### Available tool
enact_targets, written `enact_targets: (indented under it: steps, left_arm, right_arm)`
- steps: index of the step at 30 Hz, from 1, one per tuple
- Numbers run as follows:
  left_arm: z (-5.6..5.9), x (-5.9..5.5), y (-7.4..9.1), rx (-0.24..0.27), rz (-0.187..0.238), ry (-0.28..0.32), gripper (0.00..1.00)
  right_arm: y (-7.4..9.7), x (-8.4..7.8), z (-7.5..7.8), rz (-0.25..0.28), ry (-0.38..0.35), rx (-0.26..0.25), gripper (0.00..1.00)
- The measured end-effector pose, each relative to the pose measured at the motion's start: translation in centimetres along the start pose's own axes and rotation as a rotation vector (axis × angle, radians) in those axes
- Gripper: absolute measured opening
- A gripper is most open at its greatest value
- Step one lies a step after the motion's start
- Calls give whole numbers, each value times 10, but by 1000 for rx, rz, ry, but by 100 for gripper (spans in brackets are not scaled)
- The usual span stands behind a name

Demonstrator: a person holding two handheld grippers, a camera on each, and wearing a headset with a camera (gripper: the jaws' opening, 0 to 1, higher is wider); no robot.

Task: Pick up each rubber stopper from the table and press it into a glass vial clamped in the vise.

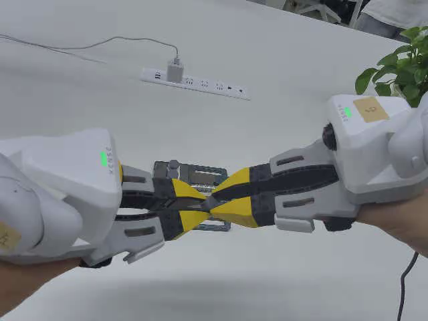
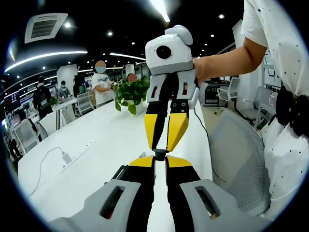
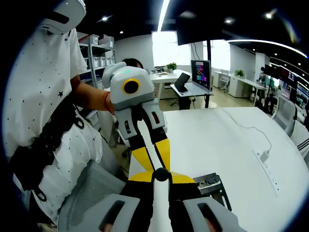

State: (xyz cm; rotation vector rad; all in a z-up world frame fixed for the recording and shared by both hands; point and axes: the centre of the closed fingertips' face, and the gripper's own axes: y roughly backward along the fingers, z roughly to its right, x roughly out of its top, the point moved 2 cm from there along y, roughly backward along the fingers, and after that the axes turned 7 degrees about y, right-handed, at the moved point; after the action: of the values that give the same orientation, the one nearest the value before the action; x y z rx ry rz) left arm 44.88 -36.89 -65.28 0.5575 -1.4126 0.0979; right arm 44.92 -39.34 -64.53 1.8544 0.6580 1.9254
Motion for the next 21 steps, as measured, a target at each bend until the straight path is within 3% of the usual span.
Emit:
enact_targets:
  steps: [11, 21]
  left_arm:
    - [-7, -14, 8, 31, 9, 34, 18]
    - [-33, -36, 29, 121, 4, 85, 33]
  right_arm:
    - [-3, 6, 10, 19, -34, -3, 6]
    - [-7, 6, 41, -1, -63, -71, 6]
